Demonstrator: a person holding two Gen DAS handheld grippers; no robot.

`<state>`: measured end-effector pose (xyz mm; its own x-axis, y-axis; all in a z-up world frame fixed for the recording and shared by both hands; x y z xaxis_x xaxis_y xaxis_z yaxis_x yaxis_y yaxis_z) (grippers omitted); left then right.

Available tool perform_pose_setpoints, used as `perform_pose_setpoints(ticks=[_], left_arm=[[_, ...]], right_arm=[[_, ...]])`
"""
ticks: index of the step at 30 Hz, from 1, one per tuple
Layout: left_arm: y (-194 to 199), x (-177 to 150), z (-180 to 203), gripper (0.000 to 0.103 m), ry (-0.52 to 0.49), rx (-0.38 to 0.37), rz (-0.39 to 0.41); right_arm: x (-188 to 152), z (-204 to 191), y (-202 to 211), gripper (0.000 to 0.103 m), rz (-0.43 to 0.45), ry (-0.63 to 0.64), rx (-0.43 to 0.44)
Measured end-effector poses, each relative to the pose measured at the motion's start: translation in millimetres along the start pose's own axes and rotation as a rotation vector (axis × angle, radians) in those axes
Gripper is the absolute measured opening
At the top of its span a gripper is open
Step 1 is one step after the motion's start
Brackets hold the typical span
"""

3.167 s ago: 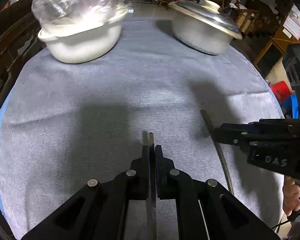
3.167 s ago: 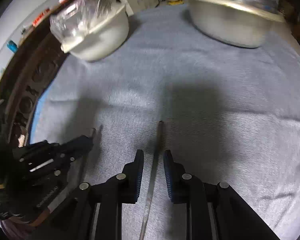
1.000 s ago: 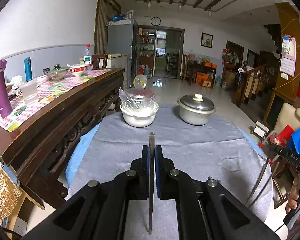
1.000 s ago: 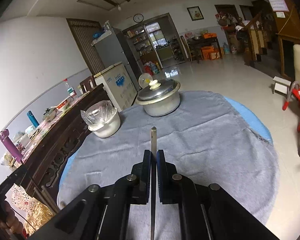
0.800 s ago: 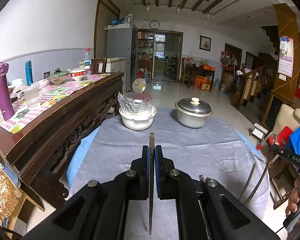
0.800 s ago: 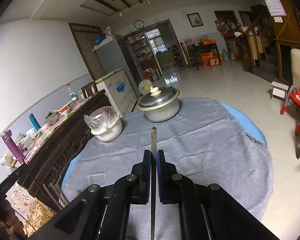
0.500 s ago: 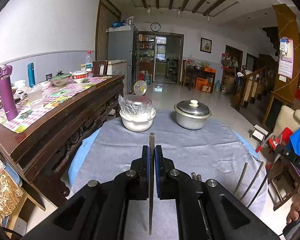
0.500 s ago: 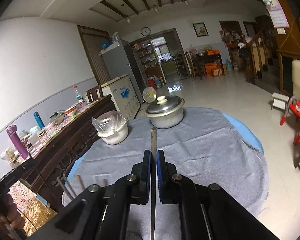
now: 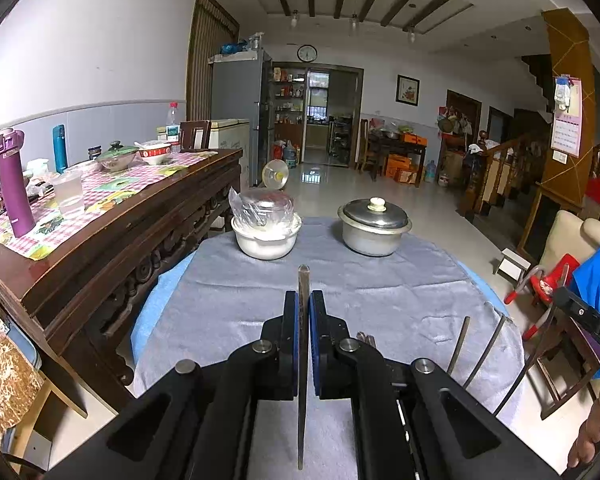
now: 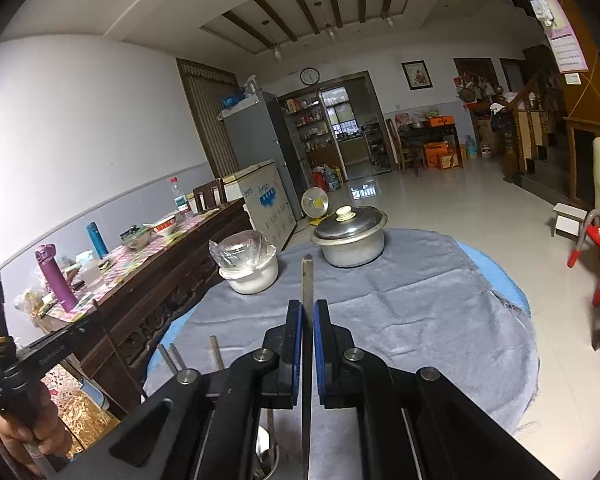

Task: Organize utensils
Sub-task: 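Carry both held chopsticks upright toward the dark metal cup, then lower the left tool's chopstick into the cup while the right tool lowers its chopstick in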

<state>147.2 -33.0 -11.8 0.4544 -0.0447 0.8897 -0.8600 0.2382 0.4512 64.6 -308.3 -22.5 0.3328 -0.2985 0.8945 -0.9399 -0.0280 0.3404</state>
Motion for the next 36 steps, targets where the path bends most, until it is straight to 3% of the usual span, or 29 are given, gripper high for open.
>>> perform_pose_setpoints(ticks=[16, 36], left_arm=[[11.9, -8.9, 10.0, 0.005, 0.025, -0.051, -0.033], [50.6, 9.0, 19.6, 0.005, 0.072, -0.169, 0.028]], right_arm=[[-6.0, -9.9, 14.6, 0.007, 0.012, -0.016, 0.052], [-6.0, -25.4, 23.5, 0.007, 0.068, -0.035, 0.099]])
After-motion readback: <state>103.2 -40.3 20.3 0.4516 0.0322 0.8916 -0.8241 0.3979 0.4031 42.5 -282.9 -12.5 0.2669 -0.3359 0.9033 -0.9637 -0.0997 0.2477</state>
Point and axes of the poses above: each gripper's, at about its wrist camera, not at the fingertips, and y roughly against the way its jaws point, z to its right, x to its top, the point moved 2 cm from there along -y, roughly the way its jaws point
